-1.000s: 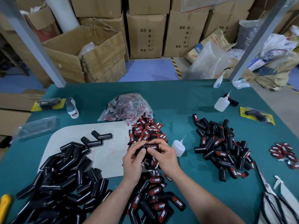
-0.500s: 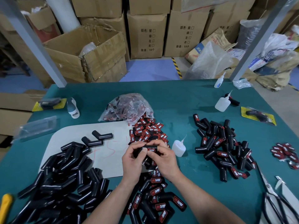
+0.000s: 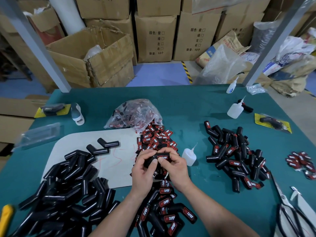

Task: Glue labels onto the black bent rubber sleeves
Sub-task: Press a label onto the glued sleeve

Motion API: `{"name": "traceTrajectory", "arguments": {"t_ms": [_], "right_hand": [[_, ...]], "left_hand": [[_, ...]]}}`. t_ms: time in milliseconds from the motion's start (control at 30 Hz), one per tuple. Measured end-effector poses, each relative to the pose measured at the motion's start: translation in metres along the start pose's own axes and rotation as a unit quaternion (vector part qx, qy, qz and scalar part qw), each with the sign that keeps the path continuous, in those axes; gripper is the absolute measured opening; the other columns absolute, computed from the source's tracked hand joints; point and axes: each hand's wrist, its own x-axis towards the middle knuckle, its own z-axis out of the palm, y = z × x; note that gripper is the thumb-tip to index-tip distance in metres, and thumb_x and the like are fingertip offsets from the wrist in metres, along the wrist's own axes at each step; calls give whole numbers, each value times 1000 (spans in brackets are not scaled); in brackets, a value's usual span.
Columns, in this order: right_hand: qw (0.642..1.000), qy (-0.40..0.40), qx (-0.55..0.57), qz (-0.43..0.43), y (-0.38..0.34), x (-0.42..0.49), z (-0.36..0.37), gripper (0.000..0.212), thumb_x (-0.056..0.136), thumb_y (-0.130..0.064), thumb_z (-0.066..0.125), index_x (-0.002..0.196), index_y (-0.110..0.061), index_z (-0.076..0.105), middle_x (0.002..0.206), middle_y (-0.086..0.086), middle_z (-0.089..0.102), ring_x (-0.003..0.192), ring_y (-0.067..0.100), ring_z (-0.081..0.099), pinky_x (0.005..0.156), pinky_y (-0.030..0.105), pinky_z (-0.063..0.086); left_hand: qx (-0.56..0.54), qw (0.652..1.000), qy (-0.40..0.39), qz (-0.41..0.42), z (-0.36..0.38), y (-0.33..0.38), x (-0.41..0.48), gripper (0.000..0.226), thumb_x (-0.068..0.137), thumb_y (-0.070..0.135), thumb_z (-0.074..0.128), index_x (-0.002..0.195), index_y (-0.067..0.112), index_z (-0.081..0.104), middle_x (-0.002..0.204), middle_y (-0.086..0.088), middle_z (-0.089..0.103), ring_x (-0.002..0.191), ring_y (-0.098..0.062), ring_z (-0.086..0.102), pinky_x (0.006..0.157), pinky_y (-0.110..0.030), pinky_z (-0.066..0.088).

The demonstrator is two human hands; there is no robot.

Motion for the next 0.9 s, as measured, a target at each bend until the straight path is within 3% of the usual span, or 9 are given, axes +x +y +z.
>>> {"name": "traceTrajectory", "arguments": {"t_ms": [100,200,300,467,900], "right_hand": [[1000,-3,2,7,-3,0,1,13,90,-21,66,81,-22,75,111,1,67,100,15,63,80,25,50],[1000,-18,-3,5,-2,0,0,18,92,-24,66,75,-22,72,113,2,67,106,17,63,86,25,49],[1000,-24,3,15,0,0,-1,28,93,-26,65,70,-11,68,115,4,67,108,18,62,87,25,49],[999,-22,0,24,3,-1,0,35,92,-27,63,68,-1,66,115,4,67,105,18,61,87,33,47],[999,-36,-4,31,-1,-2,0,31,93,-28,64,69,-10,69,117,5,66,108,19,61,89,33,47]], "left_hand": [[-5,1000,0,2,0,-1,0,27,87,27,67,109,13,70,117,2,69,119,-22,62,104,-27,47],[-26,999,14,-12,-1,-2,1,23,84,29,72,104,18,72,114,6,70,115,-19,64,100,-22,48],[-26,999,27,-14,-1,-1,2,17,83,30,74,99,32,74,111,8,71,109,-12,66,95,-18,48],[-46,998,36,-14,-2,-3,4,14,81,26,73,93,32,74,104,8,72,102,-10,67,91,-17,49],[-39,998,54,-16,-1,-3,5,9,81,29,75,89,34,75,102,6,72,100,-9,68,90,-16,49]]}}
